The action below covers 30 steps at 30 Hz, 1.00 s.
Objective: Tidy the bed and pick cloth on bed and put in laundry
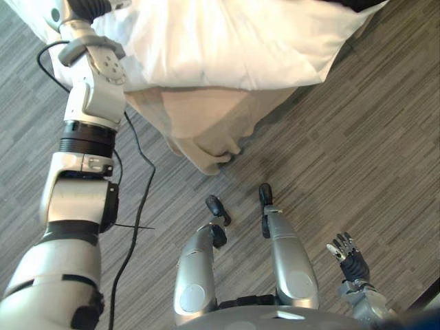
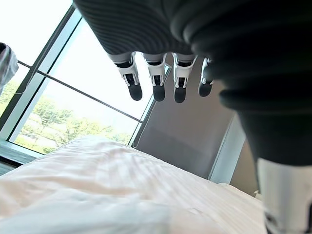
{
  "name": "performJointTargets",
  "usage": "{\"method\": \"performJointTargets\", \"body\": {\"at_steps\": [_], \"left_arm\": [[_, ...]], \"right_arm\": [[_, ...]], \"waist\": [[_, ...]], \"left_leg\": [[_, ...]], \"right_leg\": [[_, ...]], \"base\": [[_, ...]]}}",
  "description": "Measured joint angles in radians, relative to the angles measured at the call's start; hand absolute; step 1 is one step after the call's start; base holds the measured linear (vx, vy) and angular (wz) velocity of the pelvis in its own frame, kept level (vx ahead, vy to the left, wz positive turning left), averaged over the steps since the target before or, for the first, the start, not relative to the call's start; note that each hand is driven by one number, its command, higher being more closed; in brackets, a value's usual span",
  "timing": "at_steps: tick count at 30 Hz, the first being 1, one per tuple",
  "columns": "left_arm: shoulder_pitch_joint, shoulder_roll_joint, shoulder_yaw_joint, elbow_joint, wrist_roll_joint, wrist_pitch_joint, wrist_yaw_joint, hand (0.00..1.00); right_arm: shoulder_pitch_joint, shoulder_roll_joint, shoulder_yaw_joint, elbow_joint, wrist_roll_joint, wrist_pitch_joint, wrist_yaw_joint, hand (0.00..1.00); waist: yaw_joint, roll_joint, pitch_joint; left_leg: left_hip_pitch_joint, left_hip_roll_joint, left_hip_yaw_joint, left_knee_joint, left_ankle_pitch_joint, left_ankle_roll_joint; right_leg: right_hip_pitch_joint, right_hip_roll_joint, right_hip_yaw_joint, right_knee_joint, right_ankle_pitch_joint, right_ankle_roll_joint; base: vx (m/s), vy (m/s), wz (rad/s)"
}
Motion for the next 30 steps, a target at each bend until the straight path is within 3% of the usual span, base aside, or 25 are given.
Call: {"method": "performJointTargets", "body": {"at_steps": [1,8,18,26,30], "left_arm": [[-0.004,0.0,0.003,-0.002,0.003,0.001,0.009,1.0],[-0.011,-0.038,0.019,0.0,0.018,0.025,-0.036,1.0],[-0.034,-0.042,-0.048,0.001,0.017,-0.007,-0.043,1.0],[-0.038,-0.042,-0.12,0.0,0.008,-0.055,-0.109,1.0],[-0.02,-0.03,-0.139,-0.054,-0.023,-0.132,-0.124,1.0]], "right_arm": [[-0.007,-0.001,0.0,-0.019,0.031,0.009,0.002,0.0],[-0.045,-0.001,-0.03,-0.027,0.068,0.042,0.021,0.0],[-0.118,-0.022,-0.068,-0.04,0.098,0.038,0.04,0.0],[-0.119,-0.023,-0.067,-0.046,0.095,0.041,0.021,0.0],[-0.117,-0.027,-0.065,-0.043,0.084,0.041,-0.001,0.0]], "waist": [[0.001,0.0,0.0],[-0.001,-0.008,0.011],[0.004,-0.007,0.025],[0.008,-0.006,0.025],[0.025,-0.002,0.024]], "left_leg": [[-0.017,0.009,0.005,0.006,-0.017,0.008],[-0.097,0.019,0.031,0.035,-0.017,0.016],[-0.112,0.015,0.035,0.032,-0.016,0.015],[-0.053,-0.004,0.041,0.029,-0.004,0.008],[-0.001,-0.026,0.032,-0.007,0.007,-0.002]], "right_leg": [[-0.018,0.007,-0.001,0.0,0.001,-0.001],[-0.097,0.007,0.007,0.003,0.016,0.005],[-0.117,0.001,0.002,0.012,0.016,0.005],[-0.054,-0.024,-0.015,0.015,0.017,0.007],[-0.008,-0.04,-0.032,0.01,0.017,0.008]], "base": [[-0.05,0.005,0.0],[-0.01,0.005,-0.04],[0.02,0.001,0.01],[0.01,0.026,0.06],[-0.03,0.021,0.1]]}}
